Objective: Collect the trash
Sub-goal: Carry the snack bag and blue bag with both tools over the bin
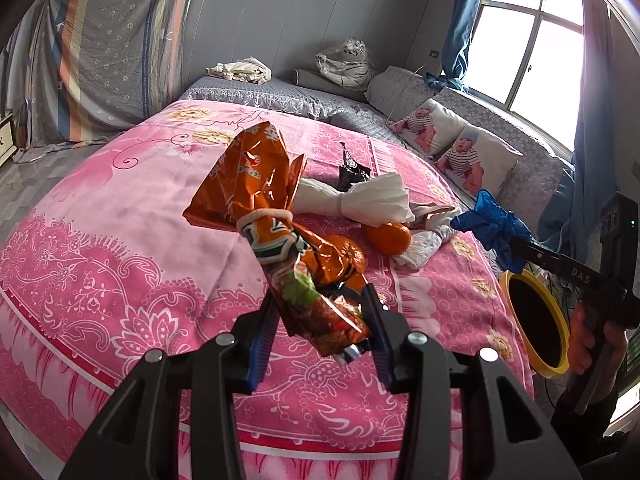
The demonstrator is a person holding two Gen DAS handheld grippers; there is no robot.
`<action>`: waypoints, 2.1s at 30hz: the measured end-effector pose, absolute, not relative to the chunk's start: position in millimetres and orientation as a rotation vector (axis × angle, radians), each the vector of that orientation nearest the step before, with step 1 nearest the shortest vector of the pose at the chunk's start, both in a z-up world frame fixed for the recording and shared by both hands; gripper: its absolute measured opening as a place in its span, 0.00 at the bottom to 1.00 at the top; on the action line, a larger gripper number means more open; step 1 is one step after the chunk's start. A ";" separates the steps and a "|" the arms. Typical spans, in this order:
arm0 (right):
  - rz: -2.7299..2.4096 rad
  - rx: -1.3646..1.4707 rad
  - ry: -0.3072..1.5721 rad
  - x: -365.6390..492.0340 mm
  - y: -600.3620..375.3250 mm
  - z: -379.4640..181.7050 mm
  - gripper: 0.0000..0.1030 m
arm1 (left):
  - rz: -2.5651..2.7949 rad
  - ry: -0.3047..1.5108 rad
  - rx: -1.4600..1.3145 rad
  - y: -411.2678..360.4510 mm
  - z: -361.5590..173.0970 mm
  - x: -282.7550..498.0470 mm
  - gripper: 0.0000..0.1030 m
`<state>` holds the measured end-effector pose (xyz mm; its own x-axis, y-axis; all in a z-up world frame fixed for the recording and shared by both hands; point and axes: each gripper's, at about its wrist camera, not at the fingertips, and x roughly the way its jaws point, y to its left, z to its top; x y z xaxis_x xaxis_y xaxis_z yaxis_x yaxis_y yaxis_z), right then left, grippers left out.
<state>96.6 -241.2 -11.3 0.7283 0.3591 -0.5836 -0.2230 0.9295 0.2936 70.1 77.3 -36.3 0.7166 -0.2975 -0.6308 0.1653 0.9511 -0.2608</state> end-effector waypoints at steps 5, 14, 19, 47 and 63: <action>0.330 0.214 0.669 92.8 -243.2 -5.2 0.10 | -0.252 0.715 -0.190 77.3 -28.1 68.9 0.38; 0.323 0.223 0.654 87.9 -250.4 0.4 0.10 | -0.252 0.705 -0.183 76.7 -23.5 69.9 0.38; 0.322 0.221 0.654 85.9 -251.2 -0.1 0.10 | -0.261 0.702 -0.175 72.2 -21.4 72.2 0.38; 0.237 0.278 0.666 87.7 -286.9 -15.0 0.08 | -0.398 0.719 -0.054 -6.3 -14.5 99.1 0.38; 0.172 0.314 0.608 74.2 -325.5 -7.8 0.02 | -0.502 0.724 0.015 -64.9 -8.2 109.1 0.38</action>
